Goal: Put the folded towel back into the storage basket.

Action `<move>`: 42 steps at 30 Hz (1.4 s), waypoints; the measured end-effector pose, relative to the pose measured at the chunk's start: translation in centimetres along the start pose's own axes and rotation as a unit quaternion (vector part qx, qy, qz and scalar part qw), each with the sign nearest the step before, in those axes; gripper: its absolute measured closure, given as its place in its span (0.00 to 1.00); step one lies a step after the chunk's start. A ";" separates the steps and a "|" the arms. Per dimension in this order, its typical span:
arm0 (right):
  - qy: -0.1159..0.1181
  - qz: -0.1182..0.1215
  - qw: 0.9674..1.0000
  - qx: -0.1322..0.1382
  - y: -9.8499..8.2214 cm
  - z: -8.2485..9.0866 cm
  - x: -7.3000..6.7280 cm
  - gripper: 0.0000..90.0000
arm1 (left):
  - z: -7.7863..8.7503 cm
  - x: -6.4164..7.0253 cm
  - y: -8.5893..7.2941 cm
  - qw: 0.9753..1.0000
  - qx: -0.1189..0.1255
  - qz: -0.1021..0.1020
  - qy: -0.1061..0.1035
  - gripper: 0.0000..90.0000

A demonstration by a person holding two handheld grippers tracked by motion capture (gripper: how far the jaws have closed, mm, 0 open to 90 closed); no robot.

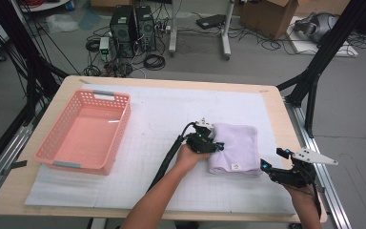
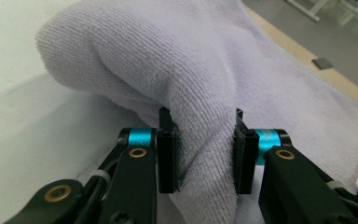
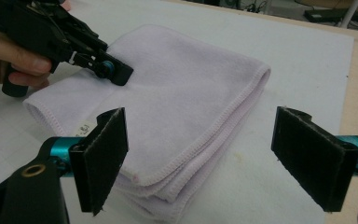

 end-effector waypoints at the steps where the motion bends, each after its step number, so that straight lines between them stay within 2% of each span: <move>1: 0.000 -0.002 1.000 -0.002 -0.1 0.0 0.0 0.19 | 0.3 0.0 0.0 1.000 0.010 0.002 -0.004 0.78; 3: -0.002 0.003 1.000 -0.004 -0.2 -0.1 0.1 0.20 | 0.7 0.1 -0.1 1.000 0.016 0.001 -0.008 0.78; 6: -0.001 0.004 1.000 -0.003 -0.2 0.0 -0.1 0.20 | 1.4 0.2 0.0 1.000 0.019 -0.015 -0.004 0.78; 8: -0.001 0.009 1.000 -0.004 -0.1 0.0 -0.1 0.20 | 1.9 0.3 0.1 0.999 0.031 -0.021 -0.006 0.78; 13: -0.002 0.006 1.000 -0.007 -0.3 0.0 0.0 0.20 | 3.2 0.2 0.1 0.998 0.048 -0.044 -0.018 0.79; 18: -0.001 0.012 1.000 -0.008 -0.2 0.0 -0.1 0.20 | 4.7 -0.1 0.3 0.996 0.065 -0.053 -0.029 0.79; 24: 0.002 0.012 1.000 -0.009 -0.3 -0.1 -0.2 0.20 | 7.4 -0.3 0.7 0.994 0.082 -0.069 -0.033 0.80; 34: 0.001 0.012 1.000 -0.004 -0.1 -0.2 -0.1 0.20 | 11.9 -1.0 1.4 0.990 0.109 -0.083 -0.018 0.80; 42: 0.001 0.013 1.000 -0.004 0.0 -0.2 -0.2 0.20 | 14.4 -0.2 2.0 0.987 0.119 -0.099 -0.031 0.80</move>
Point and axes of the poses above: each handheld gripper's, and its own axes: z roughly backward along the jaws, y roughly out of its top, x roughly to its right, the point moved 6 cm from there along -z, roughly forward along the jaws
